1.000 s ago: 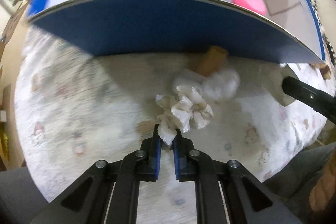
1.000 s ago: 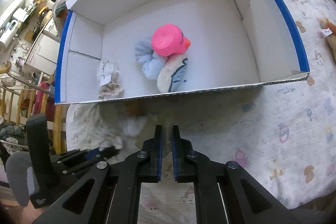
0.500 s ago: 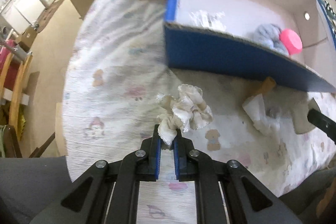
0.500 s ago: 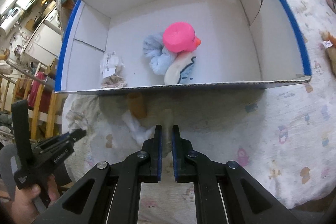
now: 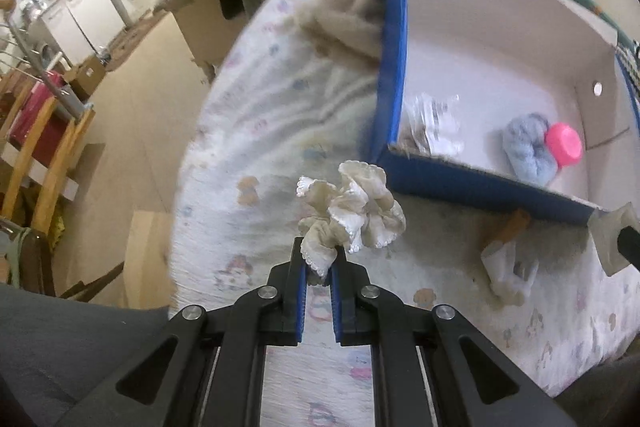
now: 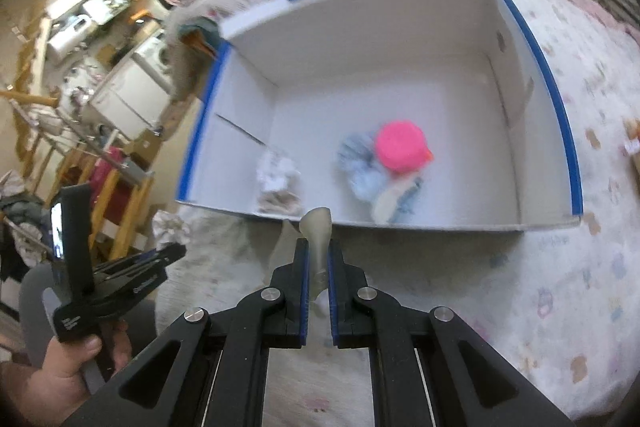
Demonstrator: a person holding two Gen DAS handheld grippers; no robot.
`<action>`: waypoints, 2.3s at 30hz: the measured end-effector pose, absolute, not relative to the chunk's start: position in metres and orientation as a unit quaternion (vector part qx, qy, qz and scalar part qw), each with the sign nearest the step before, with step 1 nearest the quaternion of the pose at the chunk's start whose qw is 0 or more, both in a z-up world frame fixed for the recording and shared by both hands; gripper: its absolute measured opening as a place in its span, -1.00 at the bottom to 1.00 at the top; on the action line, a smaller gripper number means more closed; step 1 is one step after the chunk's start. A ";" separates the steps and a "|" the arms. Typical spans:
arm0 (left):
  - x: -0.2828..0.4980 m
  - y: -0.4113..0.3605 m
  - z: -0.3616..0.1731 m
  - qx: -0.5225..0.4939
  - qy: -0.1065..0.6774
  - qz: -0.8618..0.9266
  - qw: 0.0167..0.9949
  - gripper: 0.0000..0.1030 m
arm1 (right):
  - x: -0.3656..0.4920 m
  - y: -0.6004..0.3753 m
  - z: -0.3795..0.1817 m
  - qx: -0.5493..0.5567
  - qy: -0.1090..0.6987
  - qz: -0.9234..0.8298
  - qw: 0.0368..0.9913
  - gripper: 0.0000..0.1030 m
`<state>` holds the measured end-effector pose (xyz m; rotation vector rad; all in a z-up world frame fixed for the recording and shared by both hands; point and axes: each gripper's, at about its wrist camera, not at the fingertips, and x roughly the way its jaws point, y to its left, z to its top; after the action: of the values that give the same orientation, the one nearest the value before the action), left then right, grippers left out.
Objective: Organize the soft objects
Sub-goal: 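Carry scrunchie and beige cloth over the box and open both tools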
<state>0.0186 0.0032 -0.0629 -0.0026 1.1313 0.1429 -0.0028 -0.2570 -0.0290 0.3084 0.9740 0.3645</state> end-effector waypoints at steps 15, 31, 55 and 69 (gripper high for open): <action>0.004 0.021 -0.021 -0.054 0.465 0.113 0.876 -0.82 | -0.008 -0.266 0.011 0.155 0.368 0.170 0.901 -0.81; 0.053 -0.010 0.060 -0.059 0.419 0.040 0.905 -0.82 | 0.029 -0.305 0.068 0.205 0.316 0.150 0.914 -0.81; 0.125 -0.061 0.012 0.014 0.441 0.020 0.897 -0.82 | 0.099 -0.312 0.000 0.176 0.407 0.104 0.890 -0.81; 0.129 -0.070 -0.016 0.033 0.455 0.013 0.890 -0.81 | 0.115 -0.278 -0.028 0.108 0.458 0.112 0.875 -0.81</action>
<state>0.1287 -0.0696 -0.0159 0.0683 0.9445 0.0271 0.1152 -0.2783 -0.0280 0.2262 0.9551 0.2347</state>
